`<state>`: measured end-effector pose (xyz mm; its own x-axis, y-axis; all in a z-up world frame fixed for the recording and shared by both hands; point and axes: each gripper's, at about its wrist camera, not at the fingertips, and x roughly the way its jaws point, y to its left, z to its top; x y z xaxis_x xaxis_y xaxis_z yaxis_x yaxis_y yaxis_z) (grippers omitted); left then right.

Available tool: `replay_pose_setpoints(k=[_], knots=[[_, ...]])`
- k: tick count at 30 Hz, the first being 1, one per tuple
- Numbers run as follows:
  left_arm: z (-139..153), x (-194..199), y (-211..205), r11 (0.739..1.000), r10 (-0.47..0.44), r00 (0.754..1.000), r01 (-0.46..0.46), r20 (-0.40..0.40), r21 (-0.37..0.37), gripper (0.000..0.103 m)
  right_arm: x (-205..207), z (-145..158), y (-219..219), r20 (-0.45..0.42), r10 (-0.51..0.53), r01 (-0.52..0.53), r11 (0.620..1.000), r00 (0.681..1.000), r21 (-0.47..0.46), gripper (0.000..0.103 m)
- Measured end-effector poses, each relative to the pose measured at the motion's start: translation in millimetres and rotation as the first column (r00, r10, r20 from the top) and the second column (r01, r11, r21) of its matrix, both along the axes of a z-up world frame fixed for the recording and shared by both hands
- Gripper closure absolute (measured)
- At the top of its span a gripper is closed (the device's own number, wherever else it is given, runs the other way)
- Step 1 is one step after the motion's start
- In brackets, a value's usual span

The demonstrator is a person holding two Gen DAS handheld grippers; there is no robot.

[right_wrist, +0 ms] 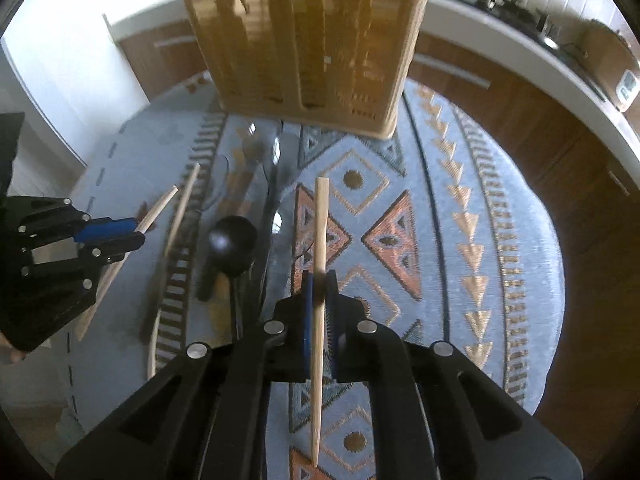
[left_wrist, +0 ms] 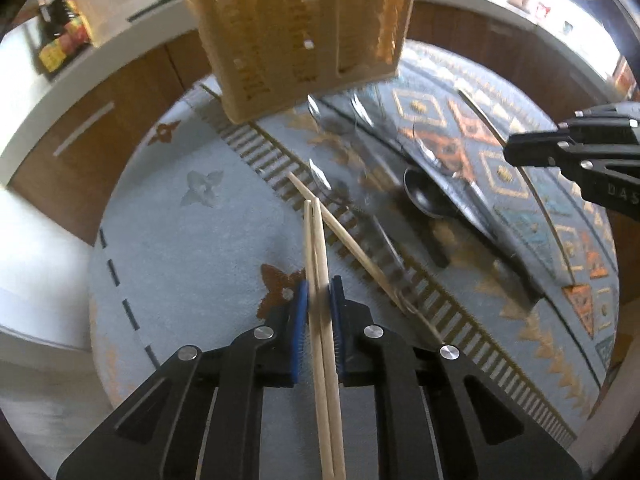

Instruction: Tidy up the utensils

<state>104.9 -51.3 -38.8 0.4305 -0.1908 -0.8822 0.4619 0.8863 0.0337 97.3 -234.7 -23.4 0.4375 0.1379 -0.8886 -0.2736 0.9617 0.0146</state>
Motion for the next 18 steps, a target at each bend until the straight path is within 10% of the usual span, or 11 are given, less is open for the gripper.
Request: replay_pose_setpoints(k=[10,18], knots=[[61,-34,36,0.934,0.166,0.964,-0.085,0.209,-0.348,0.094,-31,35,-20,0.204,0.045,-0.082,0.981,0.978,0.175,0.099],[99,-46,33,0.906,0.233,0.890,-0.053,0.393,-0.420,0.094,-61,75,-19,0.434,0.065,-0.226,0.916,0.899,0.331,0.099]])
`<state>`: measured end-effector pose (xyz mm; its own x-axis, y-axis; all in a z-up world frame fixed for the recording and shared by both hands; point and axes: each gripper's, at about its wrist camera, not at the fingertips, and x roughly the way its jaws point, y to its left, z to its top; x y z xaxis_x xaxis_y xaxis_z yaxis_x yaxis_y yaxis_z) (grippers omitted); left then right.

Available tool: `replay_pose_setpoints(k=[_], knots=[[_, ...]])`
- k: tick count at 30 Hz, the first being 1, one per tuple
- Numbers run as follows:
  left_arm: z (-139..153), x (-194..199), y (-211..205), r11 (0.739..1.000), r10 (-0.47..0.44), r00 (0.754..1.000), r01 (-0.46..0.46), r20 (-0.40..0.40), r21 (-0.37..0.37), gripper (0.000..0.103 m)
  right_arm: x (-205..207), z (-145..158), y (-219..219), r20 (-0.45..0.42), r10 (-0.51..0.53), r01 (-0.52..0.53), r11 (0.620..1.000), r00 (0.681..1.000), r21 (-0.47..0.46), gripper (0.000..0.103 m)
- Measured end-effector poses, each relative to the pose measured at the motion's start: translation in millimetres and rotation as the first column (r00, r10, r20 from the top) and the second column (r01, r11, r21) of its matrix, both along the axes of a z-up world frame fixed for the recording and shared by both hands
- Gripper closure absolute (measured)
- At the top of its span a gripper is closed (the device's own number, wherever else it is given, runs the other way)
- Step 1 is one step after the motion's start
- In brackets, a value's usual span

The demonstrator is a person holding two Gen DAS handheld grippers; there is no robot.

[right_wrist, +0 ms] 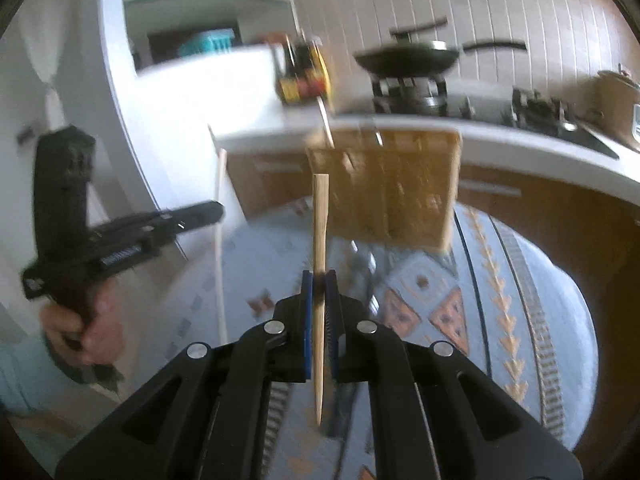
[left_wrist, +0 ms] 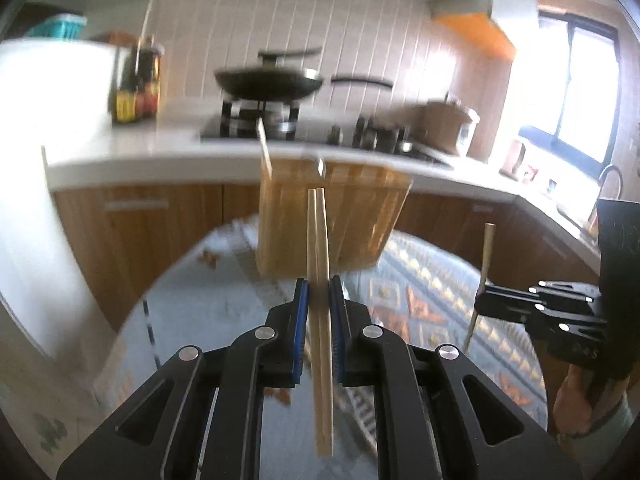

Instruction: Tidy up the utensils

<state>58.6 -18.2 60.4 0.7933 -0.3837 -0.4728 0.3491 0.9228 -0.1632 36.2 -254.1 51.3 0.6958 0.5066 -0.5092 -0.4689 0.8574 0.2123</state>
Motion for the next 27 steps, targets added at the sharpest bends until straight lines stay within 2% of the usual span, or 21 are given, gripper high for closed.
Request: replay_pose_setpoints(k=[2,6,10,15,17,19,20,21,24,25,27], knots=[[15,-2,-3,1.000,0.009,0.998,-0.009,0.069,-0.010,0.094,1,12,-1,0.045,-0.013,0.012,0.999,0.999,0.038,0.099],[38,3,-4,0.998,0.016,0.989,-0.008,0.145,-0.054,0.094,14,40,-3,0.130,-0.061,0.047,0.994,0.990,0.103,0.099],[58,16,-8,0.996,0.024,0.981,-0.008,0.194,-0.084,0.094,33,58,-3,0.148,-0.076,0.058,0.991,0.986,0.120,0.099],[60,24,-1,0.995,0.032,0.979,-0.012,0.201,-0.096,0.094,56,44,-5,0.024,-0.043,0.040,0.992,0.999,0.118,0.097],[55,26,3,0.996,0.029,0.981,-0.011,0.192,-0.094,0.094,64,29,-11,-0.073,-0.030,0.038,0.993,0.997,0.116,0.092],[52,26,5,0.996,0.030,0.983,-0.014,0.182,-0.089,0.094,68,16,-15,-0.135,-0.040,0.047,0.998,0.990,0.047,0.077],[49,26,7,0.996,0.028,0.984,-0.013,0.178,-0.087,0.094,68,9,-14,-0.152,-0.042,0.044,0.999,0.987,0.010,0.059],[47,26,8,0.996,0.025,0.985,-0.010,0.170,-0.086,0.094,68,2,-14,-0.171,-0.044,0.035,0.998,0.984,-0.053,0.046],[43,27,10,0.997,0.016,0.988,-0.003,0.156,-0.083,0.094,63,-17,-5,-0.202,-0.027,-0.019,0.975,0.979,-0.221,0.046],[41,27,9,0.997,0.014,0.988,-0.002,0.151,-0.079,0.094,64,-26,-2,-0.226,-0.026,-0.044,0.953,0.974,-0.301,0.046],[38,26,8,0.997,0.013,0.989,-0.002,0.150,-0.075,0.094,62,-40,1,-0.248,-0.015,-0.085,0.918,0.969,-0.387,0.047]])
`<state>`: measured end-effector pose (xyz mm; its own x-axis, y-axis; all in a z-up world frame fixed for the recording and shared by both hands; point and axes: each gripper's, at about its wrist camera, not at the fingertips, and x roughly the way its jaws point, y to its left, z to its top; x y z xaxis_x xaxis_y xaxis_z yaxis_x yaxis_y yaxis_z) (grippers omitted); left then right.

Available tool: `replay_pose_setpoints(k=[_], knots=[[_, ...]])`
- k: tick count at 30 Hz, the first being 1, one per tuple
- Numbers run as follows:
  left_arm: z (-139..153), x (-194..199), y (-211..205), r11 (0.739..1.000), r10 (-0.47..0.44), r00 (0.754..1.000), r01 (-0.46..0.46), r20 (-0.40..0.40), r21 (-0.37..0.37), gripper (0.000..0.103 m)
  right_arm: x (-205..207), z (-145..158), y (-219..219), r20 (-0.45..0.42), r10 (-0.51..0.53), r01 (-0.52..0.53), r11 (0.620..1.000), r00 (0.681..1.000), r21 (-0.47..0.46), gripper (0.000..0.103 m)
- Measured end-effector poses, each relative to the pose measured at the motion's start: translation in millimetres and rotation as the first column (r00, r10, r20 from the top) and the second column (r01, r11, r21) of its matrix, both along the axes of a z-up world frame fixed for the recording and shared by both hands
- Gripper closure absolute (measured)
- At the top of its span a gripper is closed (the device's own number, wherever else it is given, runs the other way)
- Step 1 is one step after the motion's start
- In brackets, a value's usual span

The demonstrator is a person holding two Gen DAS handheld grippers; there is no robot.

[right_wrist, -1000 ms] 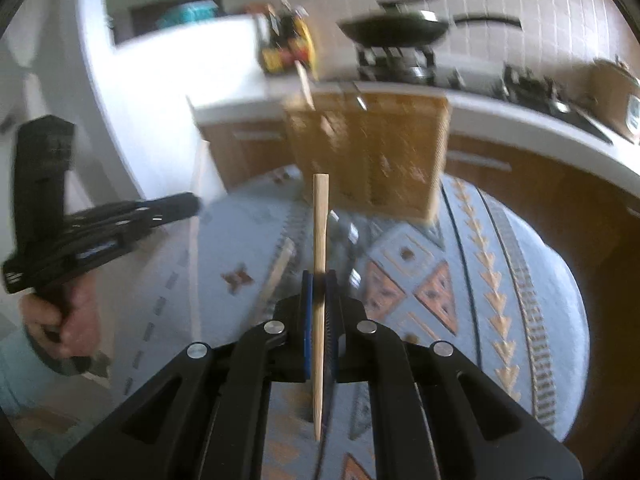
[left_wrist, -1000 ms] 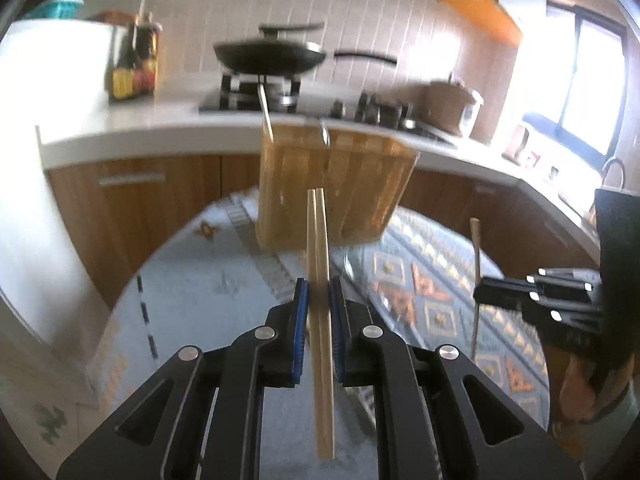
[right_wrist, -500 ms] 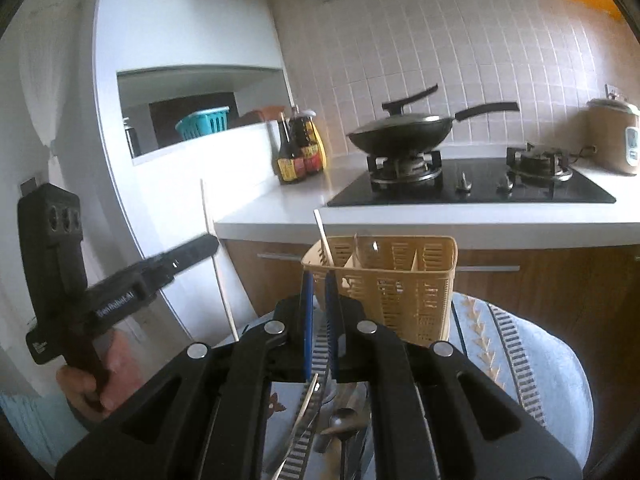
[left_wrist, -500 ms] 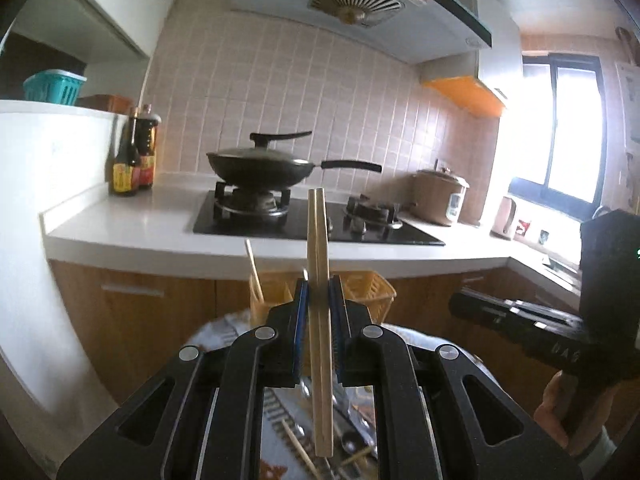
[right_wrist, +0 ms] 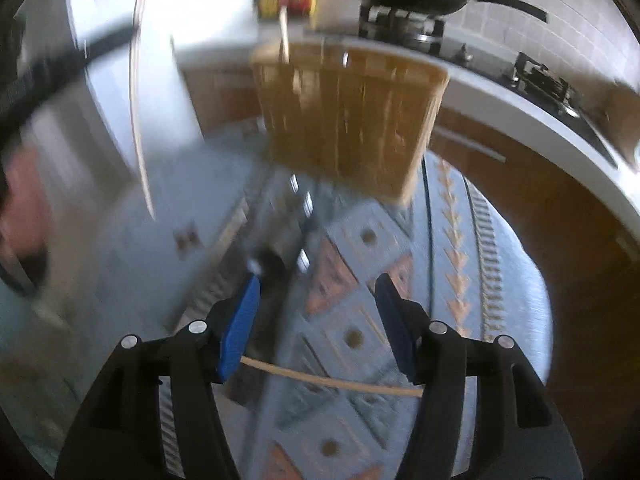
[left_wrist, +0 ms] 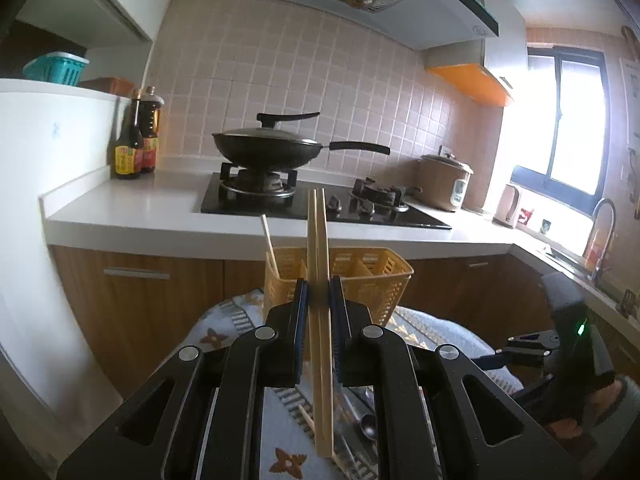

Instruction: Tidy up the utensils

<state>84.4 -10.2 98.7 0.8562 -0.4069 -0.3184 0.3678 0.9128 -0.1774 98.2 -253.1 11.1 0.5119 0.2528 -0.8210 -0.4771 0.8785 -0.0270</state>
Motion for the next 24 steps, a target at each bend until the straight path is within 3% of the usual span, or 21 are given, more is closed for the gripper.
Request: replay_pose_setpoints(k=[3,6,8,12,18,19,21,24], knots=[[-3,-3,-5,1.000,-0.011,1.000,0.011,-0.002,0.015,0.094,-4,-20,2,-0.042,0.091,-0.095,0.990,0.995,-0.106,0.048],[-4,-6,-10,0.999,-0.013,1.000,0.012,0.005,0.043,0.094,-20,-40,7,-0.098,0.243,-0.259,0.945,0.965,-0.202,0.049],[-5,-8,-13,0.999,-0.013,1.000,0.013,0.008,0.052,0.094,-24,-49,12,-0.128,0.288,-0.312,0.917,0.949,-0.247,0.053],[-6,-5,-14,0.999,-0.022,1.000,0.023,-0.009,0.035,0.094,-17,-69,20,-0.219,0.336,-0.387,0.882,0.916,-0.268,0.067],[-10,-3,-12,0.999,-0.017,1.000,0.017,-0.012,0.043,0.094,-6,-81,28,-0.302,0.373,-0.448,0.863,0.877,-0.233,0.068],[-10,-2,-10,0.999,-0.014,1.000,0.015,-0.015,0.040,0.094,-4,-81,29,-0.311,0.371,-0.446,0.866,0.875,-0.225,0.070],[-12,1,-7,0.999,-0.012,1.000,0.013,-0.022,0.030,0.094,1,-82,30,-0.334,0.354,-0.429,0.885,0.873,-0.183,0.086],[-14,4,-5,1.000,-0.017,0.999,0.018,-0.032,0.018,0.094,11,-82,27,-0.342,0.295,-0.365,0.917,0.892,-0.160,0.090]])
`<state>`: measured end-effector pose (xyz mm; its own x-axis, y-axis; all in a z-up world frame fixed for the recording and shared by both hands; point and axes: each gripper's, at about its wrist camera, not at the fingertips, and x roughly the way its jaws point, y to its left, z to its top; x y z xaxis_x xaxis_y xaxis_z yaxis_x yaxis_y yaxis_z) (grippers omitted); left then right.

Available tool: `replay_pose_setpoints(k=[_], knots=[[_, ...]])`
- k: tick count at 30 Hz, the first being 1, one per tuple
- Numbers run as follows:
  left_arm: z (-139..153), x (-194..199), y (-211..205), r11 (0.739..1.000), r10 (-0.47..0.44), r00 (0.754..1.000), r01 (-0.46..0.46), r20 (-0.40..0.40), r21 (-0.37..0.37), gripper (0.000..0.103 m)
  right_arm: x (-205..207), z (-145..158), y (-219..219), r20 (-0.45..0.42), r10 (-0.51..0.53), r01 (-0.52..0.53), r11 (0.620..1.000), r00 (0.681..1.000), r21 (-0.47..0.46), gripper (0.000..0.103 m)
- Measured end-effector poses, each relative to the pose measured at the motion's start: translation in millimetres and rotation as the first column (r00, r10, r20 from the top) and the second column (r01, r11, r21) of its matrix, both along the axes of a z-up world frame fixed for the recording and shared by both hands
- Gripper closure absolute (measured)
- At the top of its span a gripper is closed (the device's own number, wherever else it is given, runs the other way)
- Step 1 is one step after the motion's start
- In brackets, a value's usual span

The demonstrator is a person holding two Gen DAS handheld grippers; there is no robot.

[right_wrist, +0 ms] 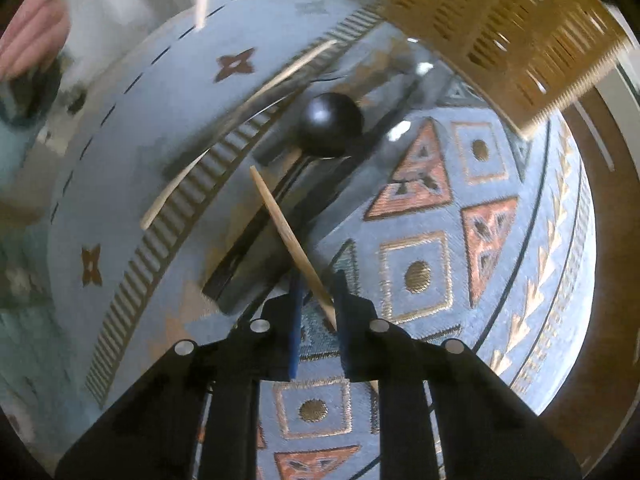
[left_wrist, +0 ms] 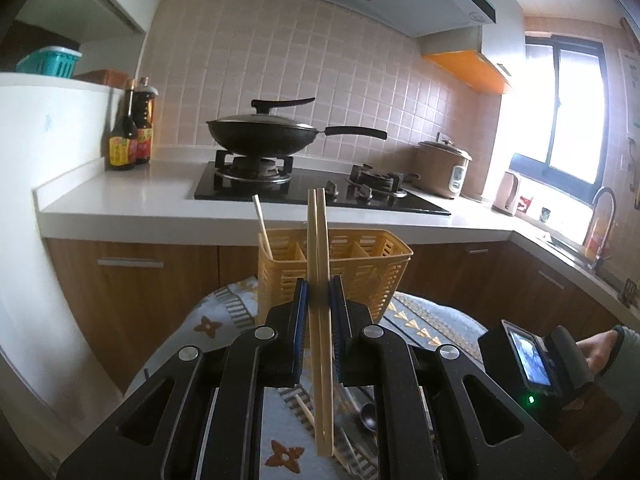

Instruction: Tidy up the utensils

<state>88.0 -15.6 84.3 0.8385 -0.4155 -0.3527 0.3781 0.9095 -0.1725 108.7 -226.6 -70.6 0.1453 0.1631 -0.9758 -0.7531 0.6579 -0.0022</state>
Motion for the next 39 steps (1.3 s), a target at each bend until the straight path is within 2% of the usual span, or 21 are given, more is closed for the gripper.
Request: replay_pose_setpoints(k=[3,5,7,10,12,13,15,16,18,20,22,27,30,31,33,34,37,39], knots=[[-3,-1,4,1.000,-0.001,1.000,0.001,-0.001,-0.010,0.093,10,4,-7,0.013,-0.109,0.109,0.993,0.994,0.034,0.090],[-4,-2,6,1.000,0.004,1.000,-0.004,0.000,-0.009,0.093,22,10,-17,0.019,-0.225,0.223,0.972,0.974,0.075,0.090],[-6,-2,8,1.000,0.006,1.000,-0.006,-0.003,-0.005,0.093,39,15,-30,-0.008,-0.355,0.354,0.928,0.935,0.118,0.089],[-7,-3,11,1.000,0.008,1.000,-0.008,-0.009,-0.006,0.094,61,14,-54,-0.093,-0.518,0.527,0.834,0.850,0.166,0.089],[-7,-4,12,1.000,0.010,1.000,-0.010,-0.010,-0.008,0.094,73,12,-69,-0.186,-0.581,0.609,0.760,0.793,0.226,0.099],[-7,-4,13,1.000,0.010,1.000,-0.010,-0.011,-0.010,0.093,72,13,-73,-0.206,-0.598,0.632,0.735,0.775,0.244,0.099],[-7,-5,12,1.000,0.010,1.000,-0.010,-0.013,-0.007,0.093,80,16,-75,-0.185,-0.629,0.655,0.713,0.755,0.249,0.099],[-7,-4,12,1.000,0.010,1.000,-0.010,-0.012,-0.007,0.093,83,18,-72,-0.175,-0.624,0.648,0.719,0.761,0.252,0.099],[-7,-5,13,1.000,0.005,1.000,-0.005,-0.010,-0.001,0.093,87,19,-62,-0.141,-0.584,0.599,0.762,0.800,0.244,0.099],[-7,-6,12,1.000,0.001,1.000,-0.001,-0.006,0.003,0.093,85,20,-55,-0.059,-0.578,0.577,0.794,0.814,0.193,0.098],[-8,-6,12,1.000,0.002,1.000,-0.002,-0.005,0.007,0.093,71,14,-56,-0.021,-0.566,0.561,0.811,0.824,0.164,0.098],[-11,-4,12,1.000,-0.003,1.000,0.003,-0.020,0.000,0.093,69,5,-55,-0.018,-0.588,0.583,0.798,0.809,0.156,0.098],[-11,-4,11,1.000,-0.006,1.000,0.007,-0.022,0.013,0.093,73,10,-62,-0.049,-0.599,0.593,0.774,0.800,0.222,0.097],[-12,-4,10,1.000,-0.007,1.000,0.008,-0.022,0.016,0.093,72,8,-62,-0.065,-0.603,0.600,0.765,0.795,0.234,0.095],[-12,-4,9,1.000,-0.005,1.000,0.005,-0.022,0.023,0.093,77,10,-78,-0.123,-0.617,0.625,0.735,0.777,0.262,0.071],[-13,-4,9,1.000,-0.006,1.000,0.006,-0.023,0.022,0.093,78,10,-78,-0.122,-0.618,0.626,0.733,0.776,0.267,0.070],[-13,-3,7,1.000,-0.008,1.000,0.008,-0.026,0.018,0.093,79,7,-71,-0.066,-0.605,0.604,0.772,0.794,0.197,0.070],[-13,-3,6,1.000,-0.011,1.000,0.012,-0.028,0.019,0.093,80,0,-57,-0.060,-0.575,0.577,0.801,0.816,0.158,0.070]])
